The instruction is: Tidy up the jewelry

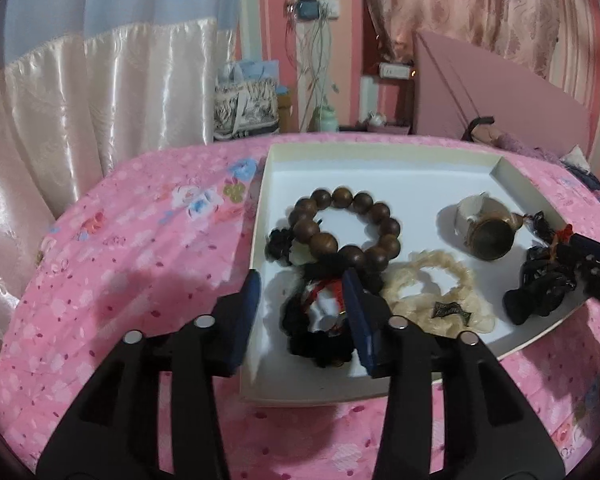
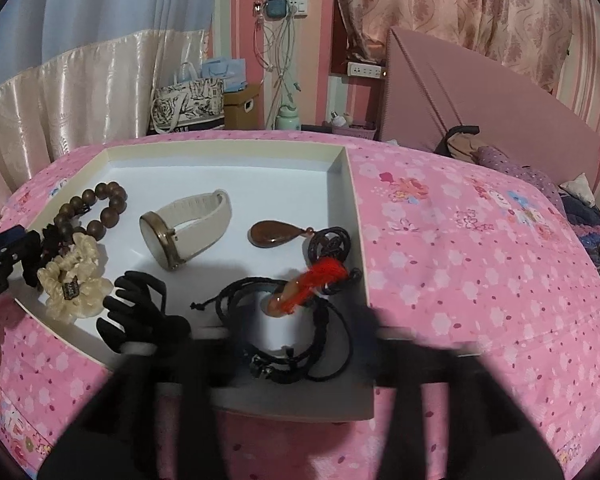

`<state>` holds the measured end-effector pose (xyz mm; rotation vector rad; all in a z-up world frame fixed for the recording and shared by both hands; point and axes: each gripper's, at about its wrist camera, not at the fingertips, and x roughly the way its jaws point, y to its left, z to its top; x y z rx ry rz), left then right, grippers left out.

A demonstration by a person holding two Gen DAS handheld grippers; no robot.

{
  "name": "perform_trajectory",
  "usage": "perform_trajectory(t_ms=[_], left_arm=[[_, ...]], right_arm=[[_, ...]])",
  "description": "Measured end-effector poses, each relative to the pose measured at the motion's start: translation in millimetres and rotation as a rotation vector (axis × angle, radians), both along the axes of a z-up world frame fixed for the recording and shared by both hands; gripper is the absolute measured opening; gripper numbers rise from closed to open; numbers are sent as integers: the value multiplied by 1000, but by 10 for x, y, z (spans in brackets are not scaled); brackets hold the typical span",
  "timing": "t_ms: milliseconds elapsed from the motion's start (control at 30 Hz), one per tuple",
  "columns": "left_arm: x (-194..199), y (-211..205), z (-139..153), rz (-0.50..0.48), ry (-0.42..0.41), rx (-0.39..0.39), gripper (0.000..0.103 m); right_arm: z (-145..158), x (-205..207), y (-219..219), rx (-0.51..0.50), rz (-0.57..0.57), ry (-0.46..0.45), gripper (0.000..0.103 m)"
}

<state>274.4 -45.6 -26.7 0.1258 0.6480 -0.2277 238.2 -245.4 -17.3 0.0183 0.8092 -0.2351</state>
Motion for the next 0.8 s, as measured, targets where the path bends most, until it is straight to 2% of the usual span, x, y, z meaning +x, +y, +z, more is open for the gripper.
perform_trajectory(t_ms=[33,67,100,233,300,333,500,533,667,800], left_arm=[[-21,0,16,-3,-12,-1,55],[-37,12,31,3,-24,-4,67],[-44,35,42,7,-30,-14,73],[-186,124,218,-25,-59,-85,83],[-347,194,397,-49,-90,-141,99],[-442,225,485,-62,-114,-158,100],[-877,297,683,-74,-194,-113,100],[-955,307,671,-65,-203,-104,100],[-1267,201,491,-39,-233,9,100],[-1420,224,361,-52,-207,-5,100]], right_arm=[[12,-13,9,-8,-5,-8,52],[19,-21,9,-6,-5,-10,53],[21,-26,8,4,1,-9,53],[137,-190,-12,88,27,-26,63],[266,-318,-17,90,28,-46,67],[315,-366,-24,89,28,-53,72],[481,-737,-30,110,11,-96,74],[485,-803,-21,112,6,-102,75],[421,-1024,168,84,37,-99,77],[366,-1160,319,61,61,-95,77]])
